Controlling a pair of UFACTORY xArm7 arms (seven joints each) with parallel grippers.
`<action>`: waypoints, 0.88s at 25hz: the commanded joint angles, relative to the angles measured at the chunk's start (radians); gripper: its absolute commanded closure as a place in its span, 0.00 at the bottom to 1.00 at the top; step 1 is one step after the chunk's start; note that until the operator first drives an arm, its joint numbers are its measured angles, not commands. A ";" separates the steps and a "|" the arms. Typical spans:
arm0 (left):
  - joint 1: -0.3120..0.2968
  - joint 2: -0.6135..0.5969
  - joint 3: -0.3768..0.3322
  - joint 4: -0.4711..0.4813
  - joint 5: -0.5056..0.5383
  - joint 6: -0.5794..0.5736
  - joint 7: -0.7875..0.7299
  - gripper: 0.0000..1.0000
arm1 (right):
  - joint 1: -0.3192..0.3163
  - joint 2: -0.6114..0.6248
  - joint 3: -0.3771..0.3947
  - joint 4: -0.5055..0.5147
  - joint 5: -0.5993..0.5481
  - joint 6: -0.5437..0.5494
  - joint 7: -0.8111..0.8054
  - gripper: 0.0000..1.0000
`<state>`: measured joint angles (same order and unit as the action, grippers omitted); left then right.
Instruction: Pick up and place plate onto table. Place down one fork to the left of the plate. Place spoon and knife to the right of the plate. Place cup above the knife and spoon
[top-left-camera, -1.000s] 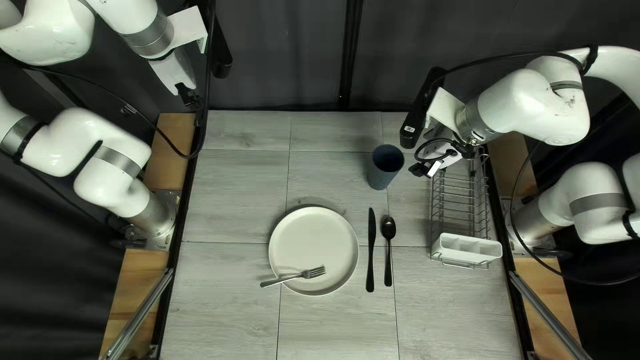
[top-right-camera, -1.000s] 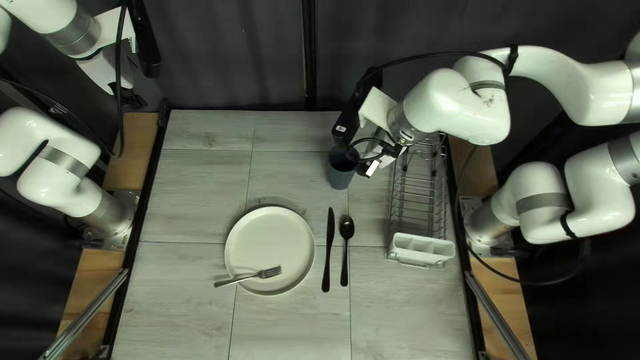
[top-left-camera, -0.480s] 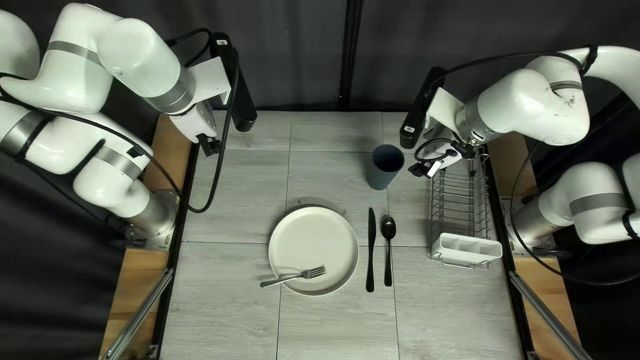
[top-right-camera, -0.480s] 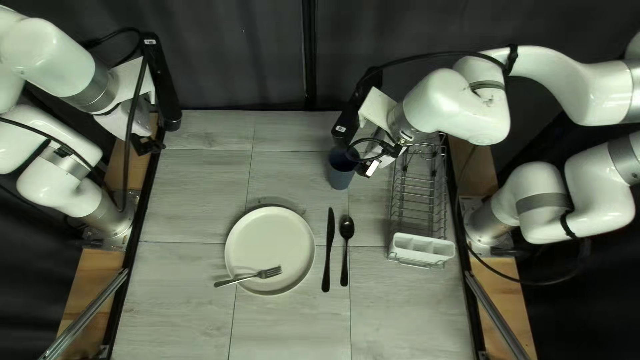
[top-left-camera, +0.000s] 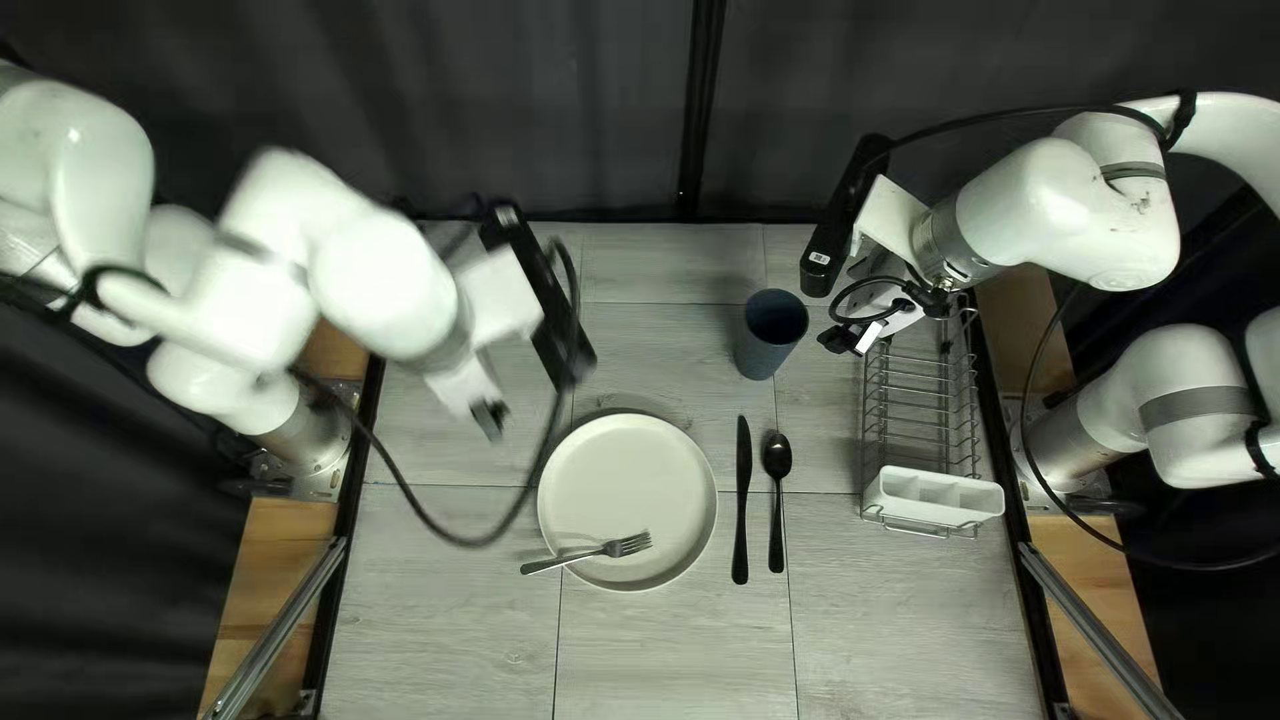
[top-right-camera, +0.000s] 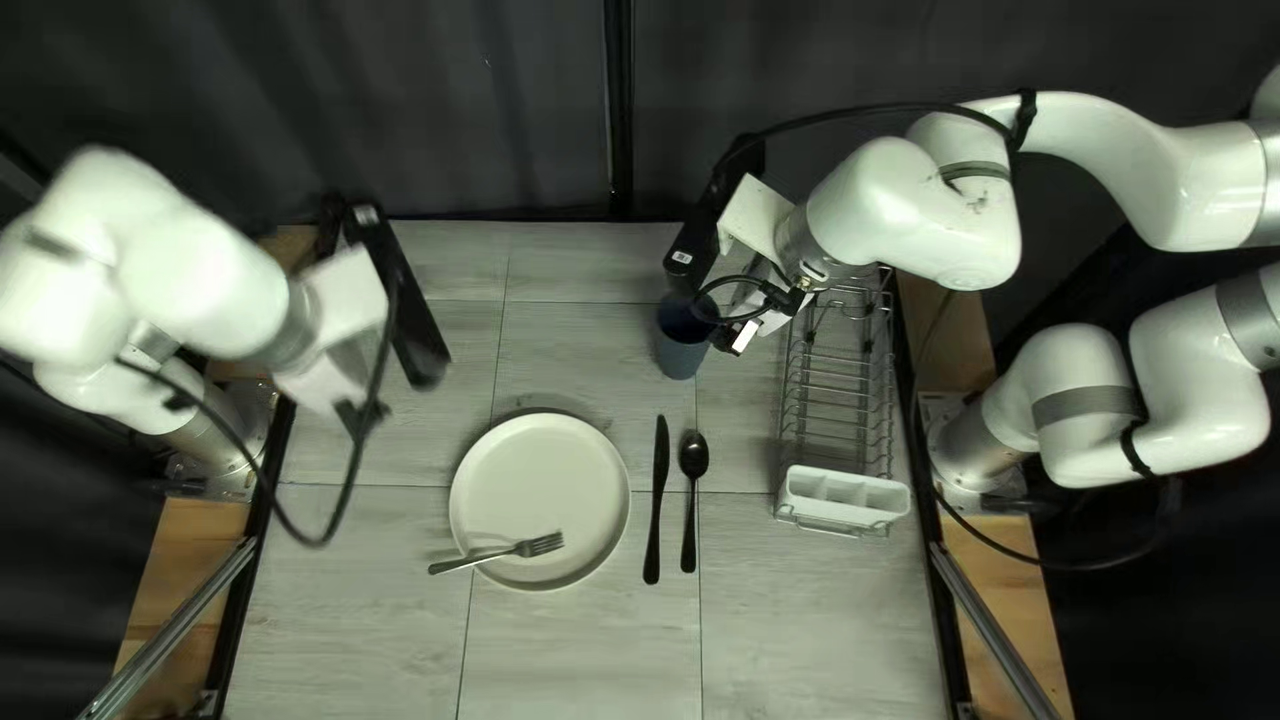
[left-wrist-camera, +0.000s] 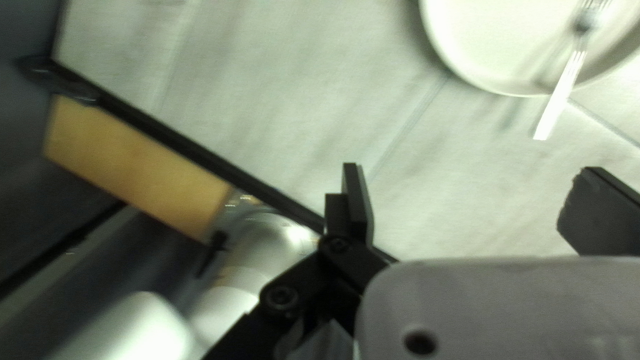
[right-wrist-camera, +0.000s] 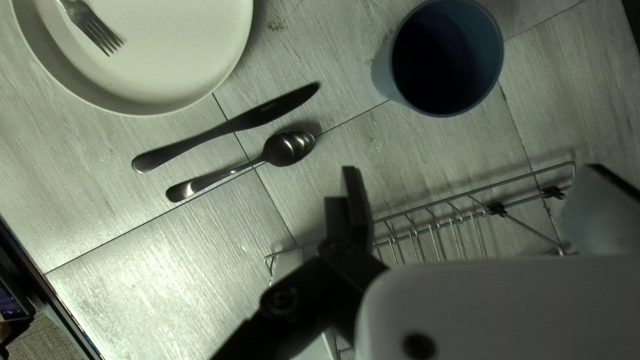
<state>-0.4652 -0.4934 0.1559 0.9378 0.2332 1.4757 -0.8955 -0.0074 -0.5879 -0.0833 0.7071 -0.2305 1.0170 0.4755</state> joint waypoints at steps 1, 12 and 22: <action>-0.002 0.015 0.002 -0.009 -0.018 -0.023 -0.017 0.00 | 0.000 0.000 0.000 0.000 0.000 0.000 0.000 0.00; -0.046 0.262 -0.022 -0.102 0.021 -0.411 -0.014 0.00 | 0.000 0.000 0.000 0.000 0.000 0.000 0.000 0.00; -0.034 0.465 0.010 -0.175 -0.026 -0.750 0.094 0.00 | 0.000 0.000 0.000 0.000 0.000 0.000 0.000 0.00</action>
<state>-0.5003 -0.0738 0.1629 0.7631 0.2256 0.7726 -0.8300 -0.0074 -0.5879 -0.0833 0.7071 -0.2305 1.0170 0.4755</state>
